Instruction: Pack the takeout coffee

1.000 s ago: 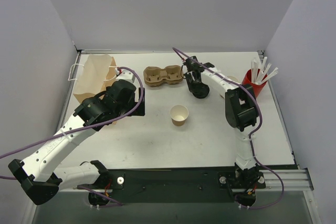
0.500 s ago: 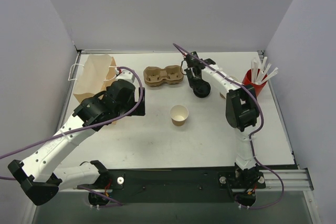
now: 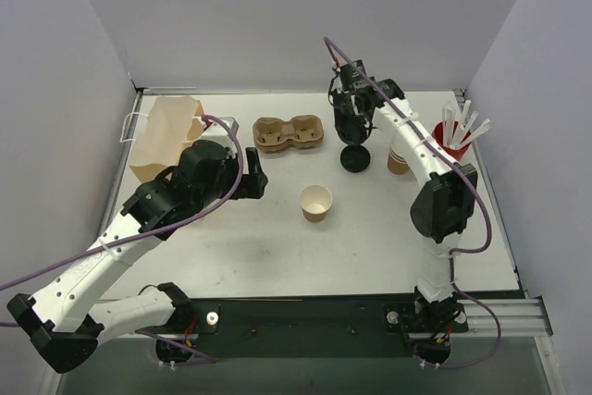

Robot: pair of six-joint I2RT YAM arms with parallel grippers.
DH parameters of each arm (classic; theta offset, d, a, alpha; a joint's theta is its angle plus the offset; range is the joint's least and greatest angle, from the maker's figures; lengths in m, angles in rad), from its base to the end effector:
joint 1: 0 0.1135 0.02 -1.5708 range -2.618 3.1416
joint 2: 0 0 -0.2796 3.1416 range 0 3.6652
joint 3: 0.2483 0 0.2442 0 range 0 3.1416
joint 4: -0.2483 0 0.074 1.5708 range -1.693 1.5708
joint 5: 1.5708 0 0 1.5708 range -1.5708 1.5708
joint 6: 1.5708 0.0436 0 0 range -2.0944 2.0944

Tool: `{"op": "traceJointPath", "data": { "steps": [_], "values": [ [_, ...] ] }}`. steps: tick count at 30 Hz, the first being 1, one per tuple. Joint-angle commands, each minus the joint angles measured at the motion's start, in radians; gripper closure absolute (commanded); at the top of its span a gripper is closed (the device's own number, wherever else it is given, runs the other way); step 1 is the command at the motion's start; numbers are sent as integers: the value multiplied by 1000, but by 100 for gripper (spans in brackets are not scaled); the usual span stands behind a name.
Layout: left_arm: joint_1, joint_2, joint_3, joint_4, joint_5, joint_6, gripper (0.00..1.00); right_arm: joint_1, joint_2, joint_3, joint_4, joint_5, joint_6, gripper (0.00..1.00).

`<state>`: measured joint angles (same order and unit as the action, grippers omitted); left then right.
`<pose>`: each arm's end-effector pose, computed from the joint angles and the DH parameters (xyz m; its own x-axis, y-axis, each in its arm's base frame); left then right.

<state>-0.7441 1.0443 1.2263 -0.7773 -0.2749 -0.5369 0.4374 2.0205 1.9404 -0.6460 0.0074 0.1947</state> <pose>0.1533 -0.1250 0.3921 -0.6033 -0.1136 -0.7893 0.2071 0.9335 -0.2927 0.4261 0.1989 0.3281 -0.6711 -0.1002 -0.7346 -0.2943 0.9454 0.1398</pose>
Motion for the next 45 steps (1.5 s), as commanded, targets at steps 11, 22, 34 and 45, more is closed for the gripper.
{"op": "traceJointPath", "data": {
  "steps": [11,22,34,45],
  "values": [
    [72,-30,-37,481,325,112,3,-12,-356,-65,67,-740,417,100],
    [253,-12,-24,541,790,258,2,-17,-427,-247,440,-1003,770,100],
    [417,46,-21,710,1057,112,3,-17,-463,-368,804,-1095,1057,100],
    [433,97,30,708,1045,117,3,-19,-480,-397,948,-1116,1180,100]
  ]
}}
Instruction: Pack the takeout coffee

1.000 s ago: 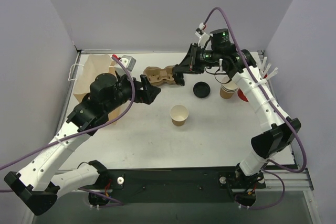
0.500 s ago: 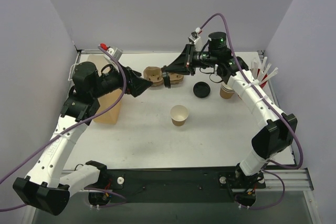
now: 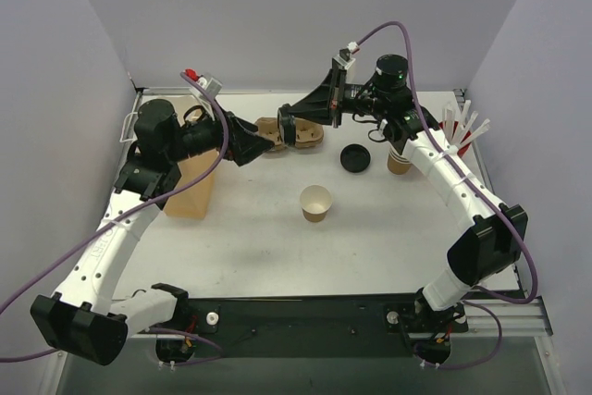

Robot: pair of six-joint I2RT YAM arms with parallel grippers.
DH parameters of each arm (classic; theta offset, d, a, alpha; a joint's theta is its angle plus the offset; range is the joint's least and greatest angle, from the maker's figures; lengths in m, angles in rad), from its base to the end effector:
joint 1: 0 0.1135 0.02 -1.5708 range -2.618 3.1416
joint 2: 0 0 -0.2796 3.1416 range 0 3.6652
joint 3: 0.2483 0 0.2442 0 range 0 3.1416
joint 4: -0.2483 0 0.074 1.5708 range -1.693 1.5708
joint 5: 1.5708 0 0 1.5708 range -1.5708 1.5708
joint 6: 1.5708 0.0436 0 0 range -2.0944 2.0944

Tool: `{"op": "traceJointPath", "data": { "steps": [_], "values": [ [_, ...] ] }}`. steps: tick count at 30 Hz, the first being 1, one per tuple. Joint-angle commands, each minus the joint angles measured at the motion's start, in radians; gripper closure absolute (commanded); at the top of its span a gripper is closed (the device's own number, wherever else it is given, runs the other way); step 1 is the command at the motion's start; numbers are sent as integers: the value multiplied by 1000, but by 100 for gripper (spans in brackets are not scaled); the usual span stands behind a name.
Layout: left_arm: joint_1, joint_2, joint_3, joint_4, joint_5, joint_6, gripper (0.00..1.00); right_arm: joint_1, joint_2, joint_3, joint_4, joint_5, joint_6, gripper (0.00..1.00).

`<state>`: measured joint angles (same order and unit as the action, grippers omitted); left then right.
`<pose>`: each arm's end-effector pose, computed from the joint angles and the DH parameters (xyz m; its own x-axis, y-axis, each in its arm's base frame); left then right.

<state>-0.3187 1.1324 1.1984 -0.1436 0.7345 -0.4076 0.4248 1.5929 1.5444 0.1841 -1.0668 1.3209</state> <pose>0.2184 -0.1028 0.4339 -0.4113 -0.1741 -0.8947 0.7669 0.4645 -0.4429 0.3120 0.1830 0.4543 -0.9283 0.0937 -0.3597 -0.3641 -0.0336 0.9308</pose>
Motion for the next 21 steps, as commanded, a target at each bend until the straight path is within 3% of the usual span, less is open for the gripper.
{"op": "traceJointPath", "data": {
  "steps": [1,7,21],
  "values": [
    [7,12,59,94,40,-19,2,-4,-53,-1,124,-44,66,100],
    [7,41,87,162,80,-66,3,-1,-47,-6,181,-45,103,100],
    [6,104,179,115,120,-28,3,11,-36,13,212,-47,139,100]
  ]
}}
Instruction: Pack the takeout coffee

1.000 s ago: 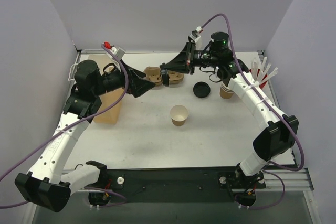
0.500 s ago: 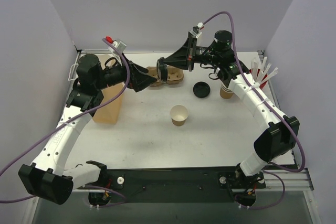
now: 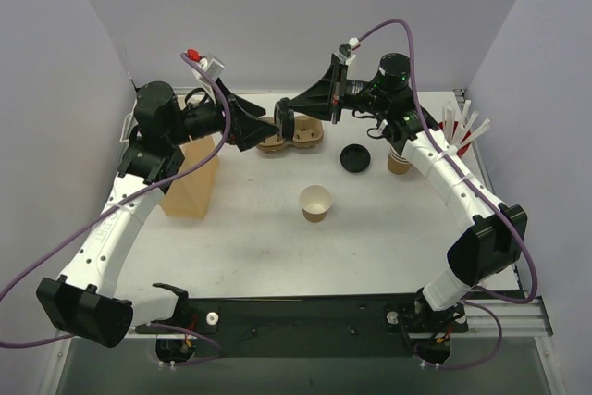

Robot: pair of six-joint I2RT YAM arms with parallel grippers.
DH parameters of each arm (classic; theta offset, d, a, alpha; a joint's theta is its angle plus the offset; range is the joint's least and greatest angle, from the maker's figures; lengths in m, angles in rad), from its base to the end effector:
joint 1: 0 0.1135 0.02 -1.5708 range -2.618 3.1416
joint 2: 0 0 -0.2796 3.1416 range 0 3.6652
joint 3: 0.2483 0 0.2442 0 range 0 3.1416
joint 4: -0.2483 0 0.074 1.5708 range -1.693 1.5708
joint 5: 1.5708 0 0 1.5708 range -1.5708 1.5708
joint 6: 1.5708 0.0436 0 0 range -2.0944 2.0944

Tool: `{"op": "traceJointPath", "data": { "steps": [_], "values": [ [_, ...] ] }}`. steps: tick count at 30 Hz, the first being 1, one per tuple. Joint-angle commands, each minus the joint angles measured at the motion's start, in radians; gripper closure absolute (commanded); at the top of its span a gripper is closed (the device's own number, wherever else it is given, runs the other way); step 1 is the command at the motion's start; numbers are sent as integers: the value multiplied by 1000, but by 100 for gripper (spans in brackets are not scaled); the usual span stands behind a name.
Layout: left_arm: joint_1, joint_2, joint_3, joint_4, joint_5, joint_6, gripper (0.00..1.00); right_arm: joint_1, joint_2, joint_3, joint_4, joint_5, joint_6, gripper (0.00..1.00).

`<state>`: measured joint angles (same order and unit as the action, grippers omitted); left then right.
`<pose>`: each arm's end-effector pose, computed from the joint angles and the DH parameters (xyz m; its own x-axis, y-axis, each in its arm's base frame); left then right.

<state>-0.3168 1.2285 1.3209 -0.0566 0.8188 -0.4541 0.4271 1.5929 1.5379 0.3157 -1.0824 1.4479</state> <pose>0.2372 -0.1113 0.4622 -0.3670 -0.1950 -0.9095 0.8294 0.3741 -0.4149 0.3091 0.1830 0.4643 -0.9349 0.0862 -0.3443 -0.3519 -0.0969 0.9310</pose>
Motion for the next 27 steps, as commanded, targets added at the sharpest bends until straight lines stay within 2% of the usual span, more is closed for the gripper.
{"op": "traceJointPath", "data": {
  "steps": [1,11,27],
  "values": [
    [4,14,64,20,34,28,3,10,-33,19,79,-30,12,100],
    [4,43,98,-55,8,78,3,27,-21,41,83,-27,19,100],
    [8,54,109,-11,62,40,3,32,-14,48,125,-36,48,100]
  ]
}}
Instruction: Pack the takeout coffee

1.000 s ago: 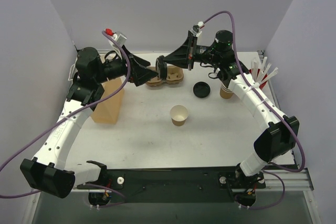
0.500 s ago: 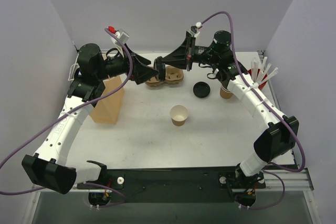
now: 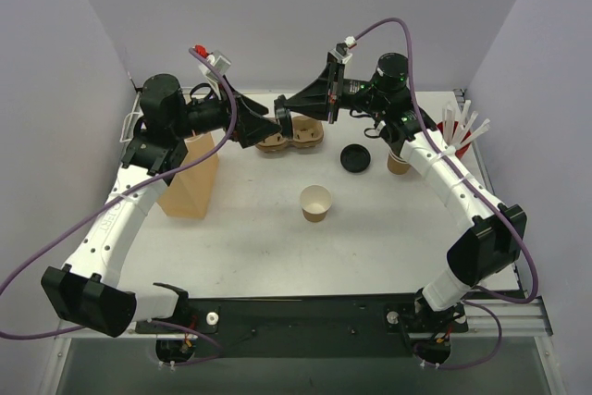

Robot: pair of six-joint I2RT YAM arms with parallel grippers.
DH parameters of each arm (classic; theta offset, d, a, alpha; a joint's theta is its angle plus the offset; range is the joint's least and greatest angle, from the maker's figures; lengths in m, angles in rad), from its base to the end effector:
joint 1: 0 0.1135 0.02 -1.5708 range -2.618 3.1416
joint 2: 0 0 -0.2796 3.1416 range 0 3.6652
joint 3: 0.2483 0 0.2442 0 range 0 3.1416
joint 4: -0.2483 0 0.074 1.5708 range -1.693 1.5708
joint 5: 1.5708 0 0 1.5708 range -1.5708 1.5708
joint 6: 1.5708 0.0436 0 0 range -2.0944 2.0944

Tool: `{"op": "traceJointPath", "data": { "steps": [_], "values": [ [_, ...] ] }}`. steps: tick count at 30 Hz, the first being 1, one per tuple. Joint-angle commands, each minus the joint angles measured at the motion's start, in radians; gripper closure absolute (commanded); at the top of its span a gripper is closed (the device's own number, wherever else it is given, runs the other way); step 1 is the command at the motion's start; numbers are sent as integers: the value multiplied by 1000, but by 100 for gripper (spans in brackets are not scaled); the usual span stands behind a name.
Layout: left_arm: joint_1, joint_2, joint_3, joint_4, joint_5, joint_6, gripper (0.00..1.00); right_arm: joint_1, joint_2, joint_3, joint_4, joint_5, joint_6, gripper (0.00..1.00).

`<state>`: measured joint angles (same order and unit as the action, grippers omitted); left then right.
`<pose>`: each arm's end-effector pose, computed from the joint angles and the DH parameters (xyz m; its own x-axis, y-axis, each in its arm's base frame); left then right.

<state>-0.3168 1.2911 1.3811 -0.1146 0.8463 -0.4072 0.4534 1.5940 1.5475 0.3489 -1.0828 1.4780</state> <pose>0.2521 -0.1170 0.4607 -0.3850 -0.1500 -0.9107 0.8335 0.3672 -0.4128 0.3031 0.1905 0.4701 -0.9344 0.0640 -0.3504 -0.3558 -0.1251 0.9261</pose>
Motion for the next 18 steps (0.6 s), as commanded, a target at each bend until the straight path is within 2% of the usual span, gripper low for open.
{"op": "traceJointPath", "data": {
  "steps": [1,8,18],
  "values": [
    [8,-9,49,49,39,-8,3,5,-14,36,97,-37,24,100],
    [45,-27,22,101,79,-51,3,5,-2,25,209,-40,107,100],
    [48,-19,52,136,108,-76,3,18,6,26,249,-43,134,100]
  ]
}}
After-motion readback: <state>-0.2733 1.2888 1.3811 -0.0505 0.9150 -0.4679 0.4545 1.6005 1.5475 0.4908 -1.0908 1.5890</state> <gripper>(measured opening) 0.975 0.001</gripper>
